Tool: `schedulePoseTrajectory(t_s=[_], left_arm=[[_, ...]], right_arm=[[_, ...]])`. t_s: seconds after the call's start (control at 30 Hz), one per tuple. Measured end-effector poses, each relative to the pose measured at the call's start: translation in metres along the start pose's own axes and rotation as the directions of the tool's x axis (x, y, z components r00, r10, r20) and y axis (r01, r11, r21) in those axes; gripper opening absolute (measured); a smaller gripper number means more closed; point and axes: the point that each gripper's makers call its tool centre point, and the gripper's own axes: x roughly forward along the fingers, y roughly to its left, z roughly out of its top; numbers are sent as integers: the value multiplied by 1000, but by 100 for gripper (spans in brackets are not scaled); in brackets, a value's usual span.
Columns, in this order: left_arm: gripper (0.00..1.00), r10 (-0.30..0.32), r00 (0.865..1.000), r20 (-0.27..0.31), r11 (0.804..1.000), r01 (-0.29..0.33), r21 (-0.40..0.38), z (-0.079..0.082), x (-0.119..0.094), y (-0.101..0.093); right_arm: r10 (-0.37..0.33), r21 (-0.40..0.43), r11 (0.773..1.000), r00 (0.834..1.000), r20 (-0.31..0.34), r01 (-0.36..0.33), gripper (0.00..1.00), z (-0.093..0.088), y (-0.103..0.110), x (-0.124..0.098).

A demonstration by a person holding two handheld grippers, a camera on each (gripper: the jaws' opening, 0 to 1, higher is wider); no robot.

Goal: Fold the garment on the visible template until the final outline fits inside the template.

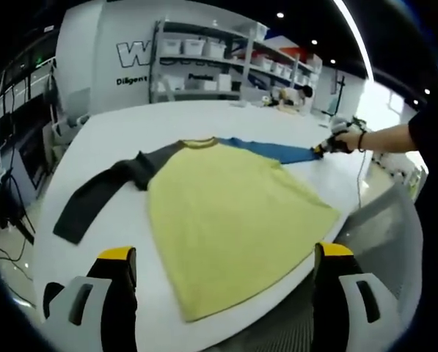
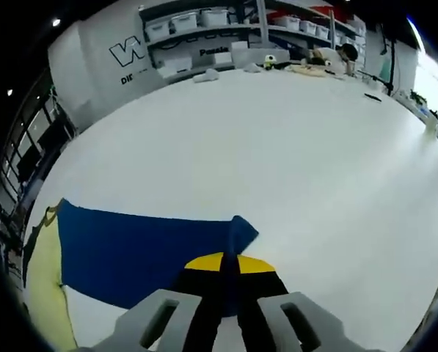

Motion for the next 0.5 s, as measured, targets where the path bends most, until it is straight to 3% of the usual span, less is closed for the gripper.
schedulePoseTrajectory(t_s=[0.23,0.5], left_arm=[[99,3,1000,1,1000,-3,-2,1,0,1],[99,0,1000,12,1000,0,-5,2,0,2]], right_arm=[[-31,0,1000,999,-22,31,6,-2,-9,-2],[-74,-21,997,996,-49,73,0,-15,-27,-19]])
